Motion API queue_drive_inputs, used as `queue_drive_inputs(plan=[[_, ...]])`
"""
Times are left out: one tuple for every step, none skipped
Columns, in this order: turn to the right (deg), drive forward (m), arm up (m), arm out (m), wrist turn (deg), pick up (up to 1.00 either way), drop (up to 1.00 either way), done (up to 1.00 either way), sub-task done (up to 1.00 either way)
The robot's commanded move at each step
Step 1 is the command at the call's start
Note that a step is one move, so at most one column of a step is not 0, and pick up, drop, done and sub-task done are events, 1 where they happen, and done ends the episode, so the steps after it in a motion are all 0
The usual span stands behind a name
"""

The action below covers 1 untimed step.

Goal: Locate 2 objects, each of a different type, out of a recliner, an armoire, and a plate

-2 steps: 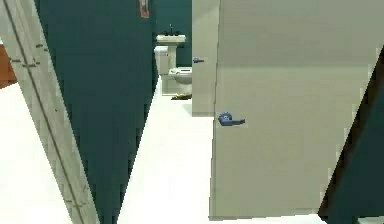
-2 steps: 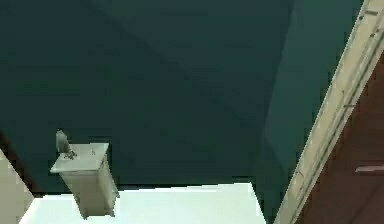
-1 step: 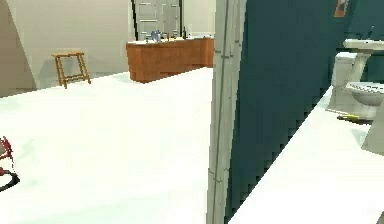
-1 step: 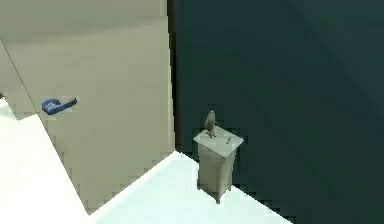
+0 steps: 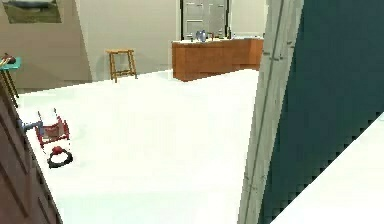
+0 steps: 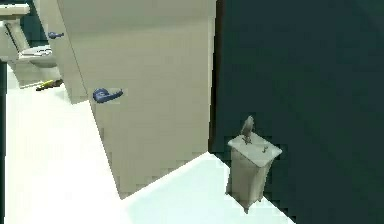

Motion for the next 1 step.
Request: queue_drive_inputs(plan=[[0.0,0.35,0.0,0.0,0.0,0.0,0.0,0.0,0.0]])
